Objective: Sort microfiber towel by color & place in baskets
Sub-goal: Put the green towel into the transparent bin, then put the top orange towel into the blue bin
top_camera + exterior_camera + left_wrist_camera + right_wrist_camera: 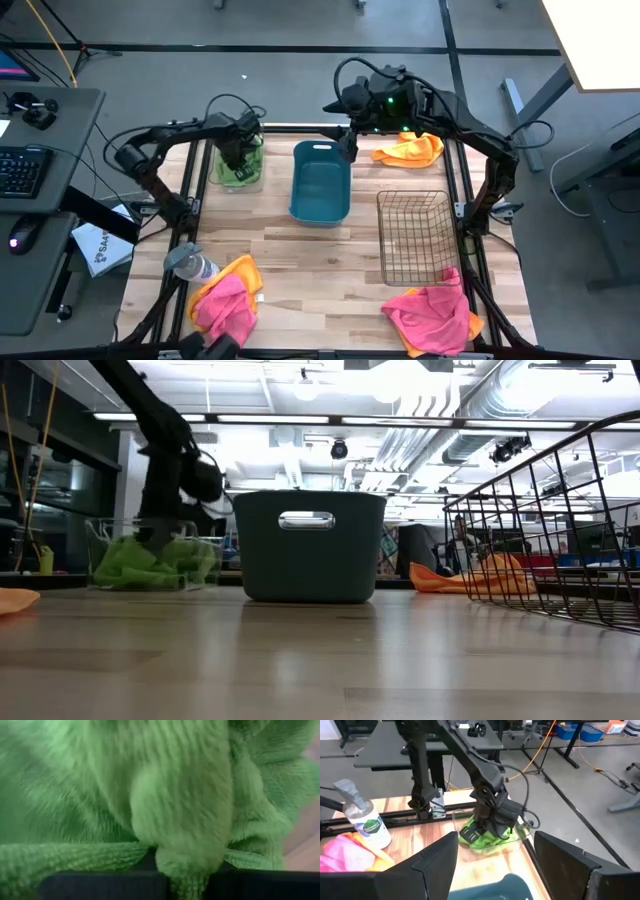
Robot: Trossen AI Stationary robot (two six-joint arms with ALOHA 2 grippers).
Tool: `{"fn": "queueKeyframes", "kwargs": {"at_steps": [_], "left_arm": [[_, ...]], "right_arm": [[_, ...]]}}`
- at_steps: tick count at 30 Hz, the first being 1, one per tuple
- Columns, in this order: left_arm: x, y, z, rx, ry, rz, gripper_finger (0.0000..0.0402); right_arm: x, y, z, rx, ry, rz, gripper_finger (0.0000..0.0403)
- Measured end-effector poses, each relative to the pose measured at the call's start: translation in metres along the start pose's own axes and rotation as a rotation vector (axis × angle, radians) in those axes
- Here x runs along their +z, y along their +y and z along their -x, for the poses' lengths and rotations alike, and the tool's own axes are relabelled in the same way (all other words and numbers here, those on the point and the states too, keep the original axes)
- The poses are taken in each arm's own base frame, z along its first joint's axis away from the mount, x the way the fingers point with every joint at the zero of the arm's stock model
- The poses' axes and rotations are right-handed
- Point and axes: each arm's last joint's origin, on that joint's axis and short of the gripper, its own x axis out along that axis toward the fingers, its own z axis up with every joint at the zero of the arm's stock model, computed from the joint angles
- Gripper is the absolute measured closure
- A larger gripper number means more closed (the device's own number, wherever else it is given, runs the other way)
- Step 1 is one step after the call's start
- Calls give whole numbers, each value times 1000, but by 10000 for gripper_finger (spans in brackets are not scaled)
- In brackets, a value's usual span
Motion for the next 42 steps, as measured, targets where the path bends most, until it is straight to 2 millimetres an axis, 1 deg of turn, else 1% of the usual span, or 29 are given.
{"fn": "queueKeyframes", "kwargs": {"at_steps": [4, 7, 11, 14, 16, 20, 25, 29, 33, 37, 39, 42], "left_arm": [[6, -2, -17, -13, 69, -70, 392], [8, -3, -22, -15, 86, -105, 391], [9, -3, -20, 28, 79, -124, 390], [13, -2, -9, 70, 47, -121, 379], [17, 0, 0, 85, 20, -121, 363], [23, 1, 25, 104, -23, -115, 318], [21, -2, 60, 54, -66, -105, 258], [16, 0, 87, 14, -94, -96, 224], [8, 4, 114, 29, -144, -70, 205], [-4, 8, 143, 36, -249, 19, 202], [-11, 7, 156, -26, -341, 81, 202], [-19, 2, 179, -222, -567, 129, 202]], "right_arm": [[1, 0, 0, 2, -6, -12, 144], [1, 0, 0, 2, -6, -25, 144], [0, 0, 0, 2, -4, -26, 144], [1, 0, 0, 2, -7, -25, 144], [1, 0, 0, 2, -8, -20, 144], [1, 0, 0, 2, -8, -9, 144], [1, 0, 0, 2, -8, 0, 144], [1, 0, 0, 2, -8, 9, 144], [1, 0, 0, 1, -8, 35, 144], [0, -2, 4, -38, 2, 62, 144], [-1, -5, 12, -125, 24, 60, 144], [-8, -16, 24, -230, 108, 3, 144]]}}
